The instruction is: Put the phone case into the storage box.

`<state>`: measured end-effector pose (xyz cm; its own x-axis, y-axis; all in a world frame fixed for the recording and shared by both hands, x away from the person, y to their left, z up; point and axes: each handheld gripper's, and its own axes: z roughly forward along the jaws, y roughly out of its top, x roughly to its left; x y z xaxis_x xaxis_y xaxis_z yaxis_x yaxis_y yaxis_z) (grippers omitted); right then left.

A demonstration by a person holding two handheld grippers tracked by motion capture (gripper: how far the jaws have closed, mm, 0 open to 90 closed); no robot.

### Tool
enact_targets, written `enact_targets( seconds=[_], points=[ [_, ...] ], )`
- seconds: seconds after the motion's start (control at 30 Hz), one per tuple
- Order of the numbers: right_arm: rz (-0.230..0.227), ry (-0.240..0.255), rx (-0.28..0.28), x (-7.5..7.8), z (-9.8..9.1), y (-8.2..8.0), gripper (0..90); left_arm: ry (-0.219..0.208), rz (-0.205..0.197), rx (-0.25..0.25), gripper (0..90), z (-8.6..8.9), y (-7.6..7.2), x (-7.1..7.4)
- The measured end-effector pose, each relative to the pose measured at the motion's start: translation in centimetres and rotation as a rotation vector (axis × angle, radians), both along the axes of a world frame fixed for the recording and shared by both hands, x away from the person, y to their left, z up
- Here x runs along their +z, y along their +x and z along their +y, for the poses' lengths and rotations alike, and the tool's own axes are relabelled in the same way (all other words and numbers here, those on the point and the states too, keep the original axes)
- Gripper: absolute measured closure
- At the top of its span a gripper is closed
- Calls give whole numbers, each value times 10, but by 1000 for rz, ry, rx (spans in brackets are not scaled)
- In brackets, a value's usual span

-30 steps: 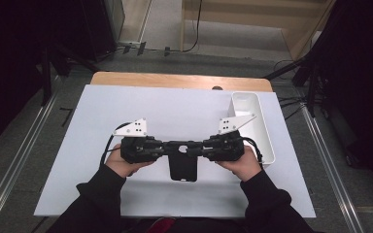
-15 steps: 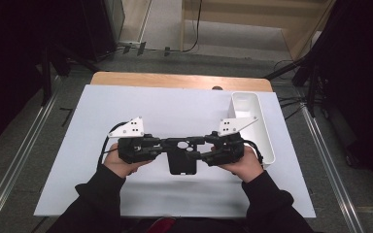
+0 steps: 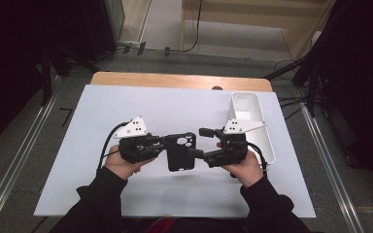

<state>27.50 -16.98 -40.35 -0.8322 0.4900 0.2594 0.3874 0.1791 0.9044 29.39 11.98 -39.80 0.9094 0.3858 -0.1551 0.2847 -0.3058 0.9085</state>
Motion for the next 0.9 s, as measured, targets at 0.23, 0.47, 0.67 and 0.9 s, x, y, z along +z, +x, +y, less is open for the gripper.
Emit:
enact_targets(
  seconds=[0.23,0.47,0.67,0.9],
  points=[
    [-38,-44,-79,-3,1,-4,0,-1,16,52,807,1,1,-1],
    [-54,-49,-156,-5,3,-7,0,-1,24,126,807,0,1,0],
    [-78,-75,-207,-7,9,-10,0,-13,34,189,806,0,1,1],
    [-59,-99,-264,-15,18,-10,0,-17,1,228,806,-3,-4,2]
  ],
)
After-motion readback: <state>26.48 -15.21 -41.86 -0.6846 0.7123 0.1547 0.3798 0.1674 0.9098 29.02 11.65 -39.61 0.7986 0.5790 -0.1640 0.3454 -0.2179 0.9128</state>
